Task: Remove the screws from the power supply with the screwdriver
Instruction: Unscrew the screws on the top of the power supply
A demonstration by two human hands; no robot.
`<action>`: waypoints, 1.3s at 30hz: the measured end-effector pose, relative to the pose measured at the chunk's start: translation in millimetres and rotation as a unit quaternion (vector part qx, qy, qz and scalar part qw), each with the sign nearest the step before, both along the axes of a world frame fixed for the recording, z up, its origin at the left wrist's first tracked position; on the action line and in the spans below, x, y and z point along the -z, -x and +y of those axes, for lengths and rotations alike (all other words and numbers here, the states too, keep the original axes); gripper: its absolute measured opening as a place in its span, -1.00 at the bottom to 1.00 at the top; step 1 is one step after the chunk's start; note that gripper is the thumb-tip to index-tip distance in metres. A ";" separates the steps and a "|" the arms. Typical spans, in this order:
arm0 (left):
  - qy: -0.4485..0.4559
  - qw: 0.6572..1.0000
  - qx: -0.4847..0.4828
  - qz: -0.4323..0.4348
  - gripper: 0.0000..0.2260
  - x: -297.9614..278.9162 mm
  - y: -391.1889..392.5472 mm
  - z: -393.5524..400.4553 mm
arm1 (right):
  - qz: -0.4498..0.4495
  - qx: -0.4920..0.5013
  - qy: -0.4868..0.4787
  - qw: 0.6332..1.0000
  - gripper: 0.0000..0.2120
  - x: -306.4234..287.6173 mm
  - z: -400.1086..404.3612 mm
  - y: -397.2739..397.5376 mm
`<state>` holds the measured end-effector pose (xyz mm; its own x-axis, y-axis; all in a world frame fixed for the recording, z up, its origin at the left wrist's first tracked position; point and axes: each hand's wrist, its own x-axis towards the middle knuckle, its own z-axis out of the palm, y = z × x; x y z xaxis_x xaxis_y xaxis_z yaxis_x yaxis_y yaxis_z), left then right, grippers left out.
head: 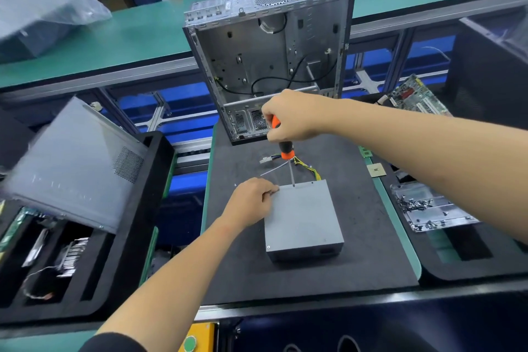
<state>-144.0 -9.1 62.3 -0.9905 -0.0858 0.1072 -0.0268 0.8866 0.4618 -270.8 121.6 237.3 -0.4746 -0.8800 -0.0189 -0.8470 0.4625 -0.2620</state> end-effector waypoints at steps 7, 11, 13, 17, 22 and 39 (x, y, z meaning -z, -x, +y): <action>-0.010 1.000 -0.010 0.002 -0.81 -1.8 6.4 -0.1 | 0.016 -0.009 -0.002 1.000 -0.87 0.0 0.9 -4.2; -0.065 0.997 -0.033 -0.034 -0.83 -3.0 13.2 -1.7 | 0.004 -0.002 0.006 1.000 -0.88 0.9 3.4 -4.9; -0.118 0.990 -0.062 -0.046 -0.82 -2.9 15.3 -2.9 | -0.004 0.006 0.009 1.000 -0.87 1.2 2.4 -5.8; -0.215 0.968 -0.108 -0.065 -0.83 0.7 15.9 -6.4 | -0.016 0.013 0.009 1.000 -0.88 2.9 -1.1 -8.3; -0.230 0.965 -0.103 -0.074 -0.91 2.8 14.7 -8.7 | -0.016 0.008 0.011 1.000 -0.88 3.9 -5.4 -10.3; -0.219 0.969 -0.096 -0.060 -0.86 4.3 16.2 -7.8 | -0.003 -0.008 -0.004 1.000 -0.86 5.5 -8.5 -7.8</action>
<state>-160.2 -16.9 58.0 -0.9547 -0.2813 -0.0967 -0.2494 0.5796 0.7758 -263.0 113.0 231.8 -0.4604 -0.8873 -0.0279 -0.8529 0.4509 -0.2631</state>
